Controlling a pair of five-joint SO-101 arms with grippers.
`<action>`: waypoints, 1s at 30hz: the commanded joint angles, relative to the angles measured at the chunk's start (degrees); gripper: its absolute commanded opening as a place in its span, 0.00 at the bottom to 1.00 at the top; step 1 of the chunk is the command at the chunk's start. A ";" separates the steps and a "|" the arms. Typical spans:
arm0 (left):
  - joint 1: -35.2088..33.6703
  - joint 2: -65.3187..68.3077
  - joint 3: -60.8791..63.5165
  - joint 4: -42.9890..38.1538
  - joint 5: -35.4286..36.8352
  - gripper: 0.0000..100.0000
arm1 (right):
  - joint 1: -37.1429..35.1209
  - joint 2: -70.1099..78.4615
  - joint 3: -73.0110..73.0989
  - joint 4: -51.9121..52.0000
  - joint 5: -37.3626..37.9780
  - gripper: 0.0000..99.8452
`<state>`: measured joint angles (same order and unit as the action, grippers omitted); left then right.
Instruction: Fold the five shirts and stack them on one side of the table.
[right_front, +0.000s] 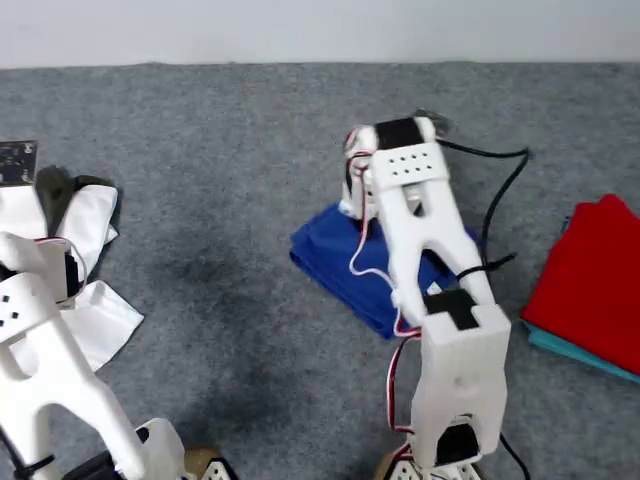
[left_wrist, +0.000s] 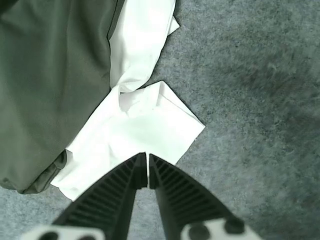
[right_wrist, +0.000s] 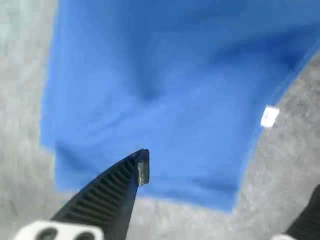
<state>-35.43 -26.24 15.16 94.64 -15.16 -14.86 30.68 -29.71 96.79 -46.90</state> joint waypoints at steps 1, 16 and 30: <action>0.18 -2.02 -0.75 1.41 -2.02 0.02 | 4.09 1.80 -0.35 -3.74 -1.85 0.48; 0.18 -2.02 -0.75 1.85 -2.37 0.02 | 8.22 20.00 -0.88 -17.36 -1.32 0.26; 0.18 -2.02 -0.75 2.11 -2.20 0.02 | 12.88 18.07 -5.71 -7.78 14.77 0.01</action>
<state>-35.43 -26.24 15.16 96.22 -16.75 -3.96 48.18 -34.55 86.95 -38.11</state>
